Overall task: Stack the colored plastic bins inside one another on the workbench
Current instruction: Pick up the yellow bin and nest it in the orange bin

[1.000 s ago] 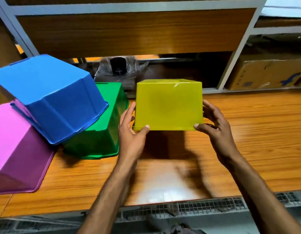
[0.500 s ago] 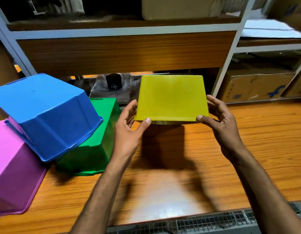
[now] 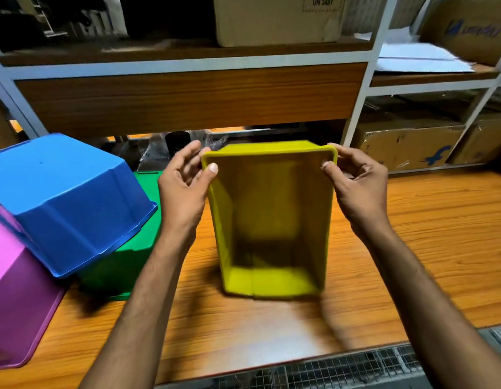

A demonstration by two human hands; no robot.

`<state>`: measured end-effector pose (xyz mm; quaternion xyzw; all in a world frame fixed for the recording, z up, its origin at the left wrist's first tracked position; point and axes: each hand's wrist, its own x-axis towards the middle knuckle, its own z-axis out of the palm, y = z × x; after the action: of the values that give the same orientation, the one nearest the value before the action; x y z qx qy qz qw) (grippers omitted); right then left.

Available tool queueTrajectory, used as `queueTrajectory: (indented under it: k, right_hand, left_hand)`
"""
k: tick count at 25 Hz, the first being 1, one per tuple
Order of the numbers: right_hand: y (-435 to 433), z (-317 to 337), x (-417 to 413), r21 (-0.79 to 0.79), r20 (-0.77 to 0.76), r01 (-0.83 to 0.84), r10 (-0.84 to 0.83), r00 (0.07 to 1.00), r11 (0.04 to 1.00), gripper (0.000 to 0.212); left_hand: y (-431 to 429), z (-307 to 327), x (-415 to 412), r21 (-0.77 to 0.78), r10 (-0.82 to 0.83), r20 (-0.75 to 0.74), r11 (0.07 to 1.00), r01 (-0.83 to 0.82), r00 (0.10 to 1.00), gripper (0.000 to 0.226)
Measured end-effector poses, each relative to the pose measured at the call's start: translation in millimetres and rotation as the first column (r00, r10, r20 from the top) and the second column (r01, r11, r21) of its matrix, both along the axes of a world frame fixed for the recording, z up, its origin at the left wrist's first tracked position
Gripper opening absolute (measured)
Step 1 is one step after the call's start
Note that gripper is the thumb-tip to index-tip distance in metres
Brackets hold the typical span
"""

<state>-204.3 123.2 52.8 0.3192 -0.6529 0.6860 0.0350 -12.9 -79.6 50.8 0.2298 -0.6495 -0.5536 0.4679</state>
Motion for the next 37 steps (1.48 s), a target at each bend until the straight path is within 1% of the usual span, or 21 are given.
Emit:
queueTrajectory:
  k: [2, 3, 5, 8, 10, 11, 13, 16, 19, 22, 25, 29, 31, 33, 35, 37]
  right_hand:
    - [-1.0, -6.1, -1.5, -0.031, 0.082, 0.072, -0.069, 0.994, 0.997, 0.025]
    - [-0.5, -7.5, -1.9, -0.023, 0.105, 0.093, -0.09, 0.99, 0.995, 0.024]
    - [1.0, -9.4, -4.9, 0.013, 0.129, 0.089, -0.09, 0.988, 0.996, 0.025]
    - [9.0, -20.3, -4.0, 0.084, 0.144, -0.035, 0.023, 0.989, 0.996, 0.034]
    - [24.7, -44.4, 5.1, 0.137, 0.178, -0.154, 0.128, 0.976, 0.979, 0.04]
    - [33.8, -60.3, 11.4, 0.15, 0.214, -0.215, 0.18, 0.96, 0.965, 0.045]
    - [49.3, -87.6, 21.6, 0.17, 0.3, -0.293, 0.234, 0.925, 0.941, 0.056]
    - [58.6, -96.0, 25.0, 0.197, 0.375, -0.318, 0.228, 0.899, 0.927, 0.071]
    - [63.2, -70.4, 24.2, 0.215, 0.358, -0.297, 0.208, 0.91, 0.93, 0.077]
    - [71.1, -34.6, 36.3, 0.131, 0.364, -0.371, 0.303, 0.88, 0.919, 0.077]
    - [72.2, -9.9, 60.8, 0.092, 0.351, -0.429, 0.374, 0.858, 0.898, 0.08]
    - [64.9, -1.3, 83.9, 0.115, 0.313, -0.414, 0.362, 0.878, 0.903, 0.074]
    - [69.5, -2.6, 86.0, 0.113, 0.314, -0.41, 0.359, 0.879, 0.905, 0.07]
    - [79.9, -6.2, 84.4, 0.151, 0.306, -0.416, 0.358, 0.882, 0.897, 0.07]
    - [90.7, -9.6, 80.6, 0.248, 0.279, -0.42, 0.351, 0.894, 0.873, 0.074]
    - [98.3, -14.0, 72.2, 0.284, 0.302, -0.423, 0.338, 0.891, 0.86, 0.08]
  left_hand:
    - [3.8, -10.2, -1.4, 0.018, -0.036, 0.051, 0.999, 0.036, 0.998, 0.058]
    - [8.3, -16.6, -0.1, 0.027, -0.06, 0.069, 0.998, 0.058, 0.996, 0.057]
    - [19.6, -31.0, 5.8, 0.061, -0.082, 0.097, 0.995, 0.076, 0.992, 0.053]
    - [35.5, -61.5, 20.2, 0.141, -0.068, 0.12, 0.989, 0.051, 0.99, 0.043]
    - [44.1, -81.7, 29.0, 0.193, -0.081, 0.133, 0.98, 0.054, 0.988, 0.035]
    - [46.4, -89.2, 32.6, 0.195, -0.084, 0.142, 0.979, 0.055, 0.986, 0.033]
    - [47.4, -96.7, 36.1, 0.145, -0.077, 0.178, 0.988, 0.051, 0.981, 0.031]
    - [43.8, -96.5, 38.0, 0.095, -0.061, 0.23, 0.995, 0.039, 0.971, 0.031]
    - [39.6, -94.4, 37.3, 0.14, -0.091, 0.249, 0.988, 0.058, 0.964, 0.032]
    - [38.0, -97.4, 33.0, 0.301, -0.143, 0.223, 0.951, 0.071, 0.964, 0.032]
    - [46.5, -106.2, 23.3, 0.408, -0.203, 0.238, 0.908, 0.092, 0.95, 0.034]
    - [56.4, -117.4, 21.3, 0.521, -0.239, 0.213, 0.848, 0.097, 0.947, 0.03]
    - [59.1, -116.9, 22.5, 0.555, -0.244, 0.215, 0.827, 0.087, 0.946, 0.028]
    - [61.5, -113.9, 24.1, 0.569, -0.242, 0.194, 0.817, 0.092, 0.951, 0.032]
    - [63.3, -107.2, 27.5, 0.557, -0.246, 0.178, 0.824, 0.109, 0.953, 0.037]
    - [65.4, -97.8, 31.9, 0.52, -0.259, 0.175, 0.844, 0.134, 0.95, 0.041]
